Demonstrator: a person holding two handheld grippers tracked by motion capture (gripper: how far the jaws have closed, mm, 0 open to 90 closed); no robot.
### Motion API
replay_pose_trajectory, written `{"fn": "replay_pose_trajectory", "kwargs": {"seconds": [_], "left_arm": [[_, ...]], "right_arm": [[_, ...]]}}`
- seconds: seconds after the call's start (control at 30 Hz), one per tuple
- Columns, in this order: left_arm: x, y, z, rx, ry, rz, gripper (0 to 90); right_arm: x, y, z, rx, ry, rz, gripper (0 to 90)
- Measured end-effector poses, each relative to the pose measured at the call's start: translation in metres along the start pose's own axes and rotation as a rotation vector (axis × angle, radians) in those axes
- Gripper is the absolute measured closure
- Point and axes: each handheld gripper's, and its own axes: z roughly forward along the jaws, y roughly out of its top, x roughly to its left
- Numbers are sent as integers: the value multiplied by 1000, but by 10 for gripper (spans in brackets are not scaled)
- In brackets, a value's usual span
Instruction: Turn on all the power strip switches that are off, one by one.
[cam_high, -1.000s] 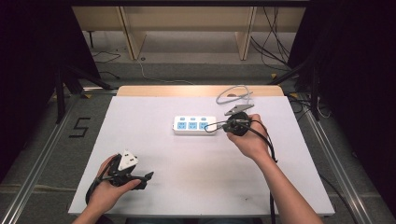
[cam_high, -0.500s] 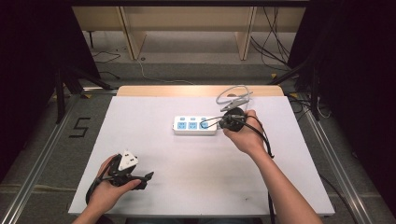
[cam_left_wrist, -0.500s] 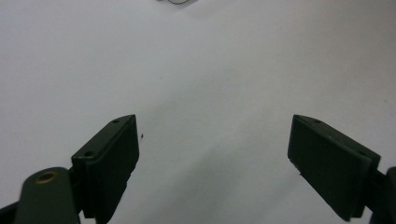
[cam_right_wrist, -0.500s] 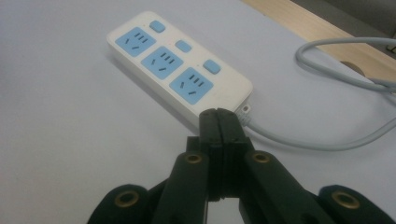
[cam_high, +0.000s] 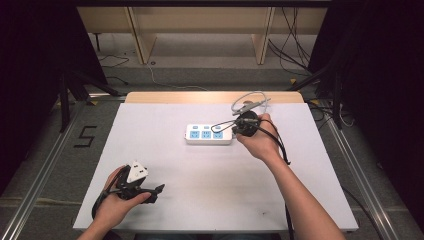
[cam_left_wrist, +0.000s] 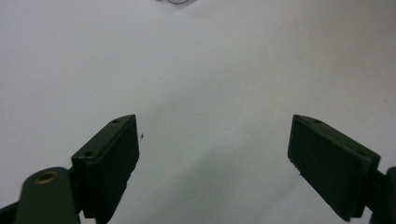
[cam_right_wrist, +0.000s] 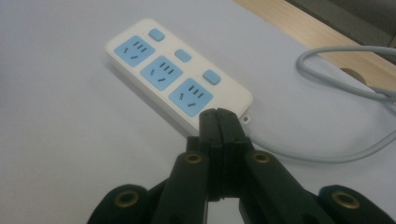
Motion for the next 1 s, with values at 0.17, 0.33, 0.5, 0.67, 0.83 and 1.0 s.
{"fn": "replay_pose_trajectory", "kwargs": {"seconds": [0.17,0.33,0.5,0.67,0.83,1.0], "left_arm": [[0,0,0,-1,0,0,165],[0,0,0,-1,-1,1,165],[0,0,0,0,-1,1,165],[0,0,1,-1,-1,0,165],[-1,0,1,0,-1,2,165],[-1,0,1,-2,-1,1,165]], "right_arm": [[-1,3,3,8,0,3,900],[-2,7,5,13,-2,0,900],[-3,12,8,27,-7,2,900],[-4,16,12,32,-8,0,900],[-4,20,15,36,-7,-2,900],[-5,24,19,44,-6,4,900]]}}
